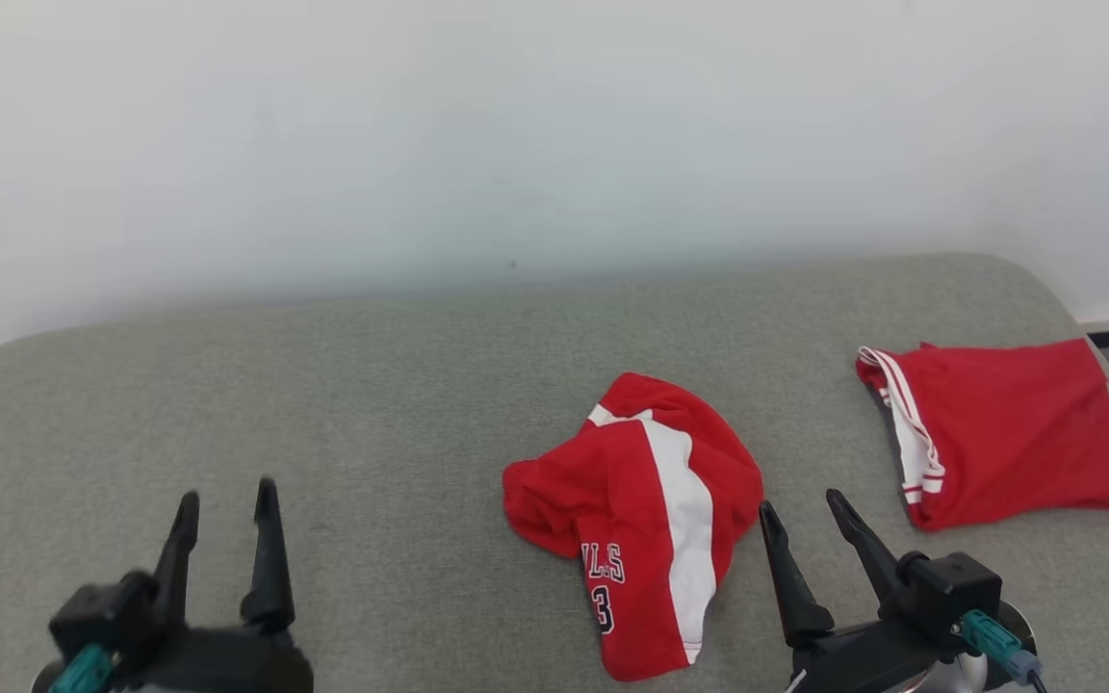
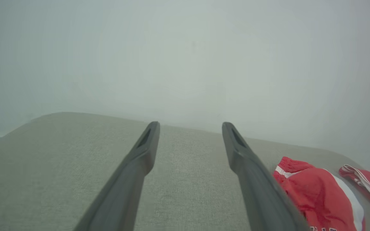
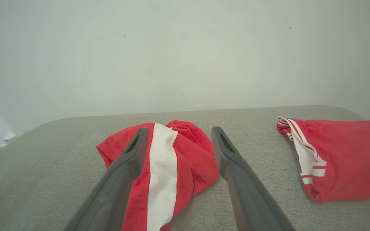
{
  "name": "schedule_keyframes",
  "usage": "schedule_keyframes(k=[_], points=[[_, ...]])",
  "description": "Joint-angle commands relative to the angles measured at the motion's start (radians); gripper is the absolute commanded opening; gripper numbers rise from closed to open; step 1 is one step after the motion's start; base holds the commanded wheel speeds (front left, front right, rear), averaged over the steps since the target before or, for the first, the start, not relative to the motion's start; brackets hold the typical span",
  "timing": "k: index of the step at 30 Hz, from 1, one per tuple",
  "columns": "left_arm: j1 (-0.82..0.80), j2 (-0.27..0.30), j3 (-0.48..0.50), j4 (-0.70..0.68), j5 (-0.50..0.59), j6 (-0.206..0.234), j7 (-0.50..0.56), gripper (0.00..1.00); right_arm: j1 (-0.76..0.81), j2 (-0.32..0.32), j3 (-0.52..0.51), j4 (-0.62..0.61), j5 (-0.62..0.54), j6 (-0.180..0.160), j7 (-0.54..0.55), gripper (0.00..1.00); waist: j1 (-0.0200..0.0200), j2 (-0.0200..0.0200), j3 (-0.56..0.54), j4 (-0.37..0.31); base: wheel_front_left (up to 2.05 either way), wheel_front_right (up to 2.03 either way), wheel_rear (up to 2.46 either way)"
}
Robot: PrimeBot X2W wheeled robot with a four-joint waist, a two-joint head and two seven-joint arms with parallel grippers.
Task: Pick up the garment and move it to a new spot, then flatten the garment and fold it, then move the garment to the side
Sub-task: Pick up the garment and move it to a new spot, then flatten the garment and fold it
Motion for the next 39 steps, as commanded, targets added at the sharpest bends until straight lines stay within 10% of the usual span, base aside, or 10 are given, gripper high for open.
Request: schedule_keyframes(k=[1, 14, 39], points=[[0.028, 0.003, 0.007, -0.014, 0.008, 0.005, -0.005, 1.0, 0.011, -0.003, -0.004, 0.0, -0.005, -0.003, -0.001, 1.0, 0.0001, 0.0, -0.016, 0.019, 0.0, 0.0, 0.0], [0.248, 0.01, 0.091, -0.163, 0.093, 0.026, -0.008, 1.0, 0.05, -0.001, -0.045, 0.022, -0.022, -0.003, -0.007, 1.0, 0.0001, 0.0, -0.027, 0.027, 0.0, 0.0, 0.0], [0.337, -0.083, 0.19, -0.153, 0.179, -0.118, -0.007, 1.0, 0.032, 0.004, -0.038, 0.047, -0.013, -0.003, -0.013, 1.0, 0.0001, 0.0, -0.011, 0.031, 0.0, 0.0, 0.0]])
